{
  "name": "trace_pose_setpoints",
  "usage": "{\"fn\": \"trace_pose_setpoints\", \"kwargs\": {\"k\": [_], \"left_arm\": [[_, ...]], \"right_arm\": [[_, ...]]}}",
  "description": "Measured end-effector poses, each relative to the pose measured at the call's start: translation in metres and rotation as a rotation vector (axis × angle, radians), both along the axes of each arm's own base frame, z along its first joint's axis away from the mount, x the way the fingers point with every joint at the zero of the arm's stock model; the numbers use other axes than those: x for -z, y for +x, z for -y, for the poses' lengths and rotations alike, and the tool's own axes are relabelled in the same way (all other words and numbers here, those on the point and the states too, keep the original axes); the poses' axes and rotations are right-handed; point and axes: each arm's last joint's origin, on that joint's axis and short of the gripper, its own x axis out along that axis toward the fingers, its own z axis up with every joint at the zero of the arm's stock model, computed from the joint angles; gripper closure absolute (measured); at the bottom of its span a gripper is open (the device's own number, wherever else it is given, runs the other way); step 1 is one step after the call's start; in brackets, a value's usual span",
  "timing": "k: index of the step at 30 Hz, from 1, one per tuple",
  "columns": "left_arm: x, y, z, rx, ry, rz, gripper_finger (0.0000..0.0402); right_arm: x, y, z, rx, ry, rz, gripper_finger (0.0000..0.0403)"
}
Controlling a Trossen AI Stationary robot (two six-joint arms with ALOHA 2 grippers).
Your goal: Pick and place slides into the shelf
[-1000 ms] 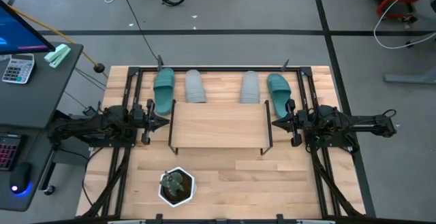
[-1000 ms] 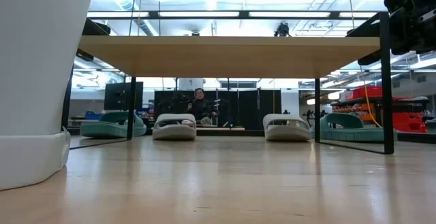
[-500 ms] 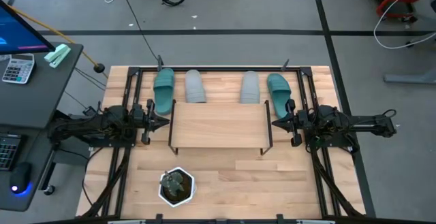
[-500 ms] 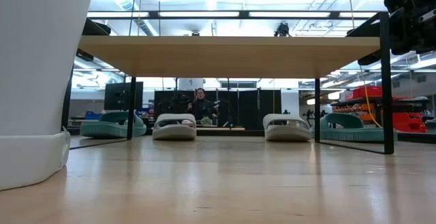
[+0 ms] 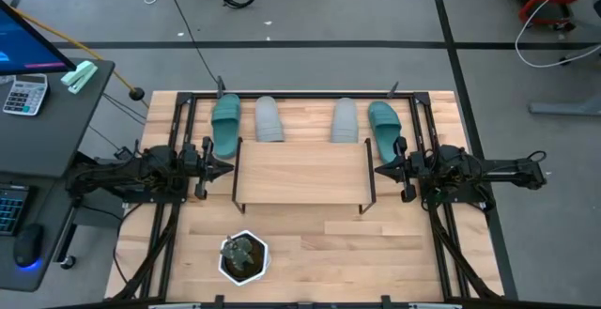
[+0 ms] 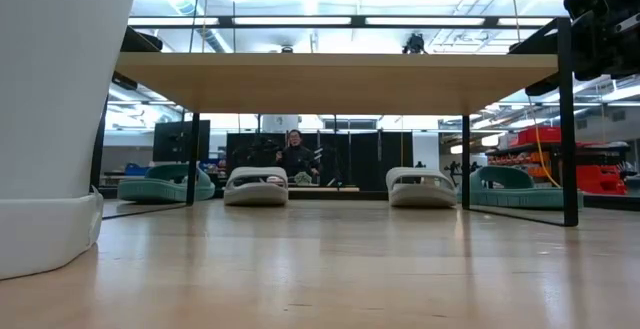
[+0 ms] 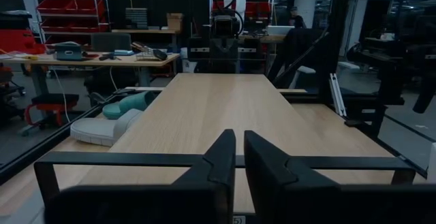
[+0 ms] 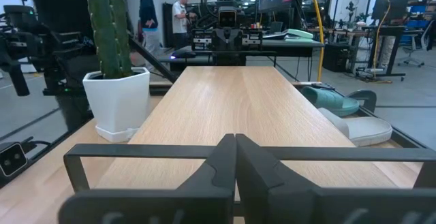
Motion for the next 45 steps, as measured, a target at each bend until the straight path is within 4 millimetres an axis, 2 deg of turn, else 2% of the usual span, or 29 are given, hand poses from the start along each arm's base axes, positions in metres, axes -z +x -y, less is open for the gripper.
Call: {"fn": "trace_pose_setpoints", "kwargs": {"k": [12,24,33,45], "left_arm": [[0.0000,0.0000,0.0000,0.000,0.000,0.000,0.0374],[0.0002,0.0000,0.0000,0.000,0.000,-0.001,0.0362],[0.0001,0.0000,0.0000,0.000,0.000,0.000,0.0374],[0.0000,0.0000,0.0000,0.000,0.000,0.000,0.0361]], "right_arm": [[0.0000,0.0000,0.0000,0.000,0.000,0.000,0.0389],[0.0000,0.0000,0.0000,0.000,0.000,0.000,0.0389],[0.0001,0.0000,0.0000,0.000,0.000,0.000,0.0389],[0.0001,0.0000,0.0000,0.000,0.000,-0.001,0.0389]]}}
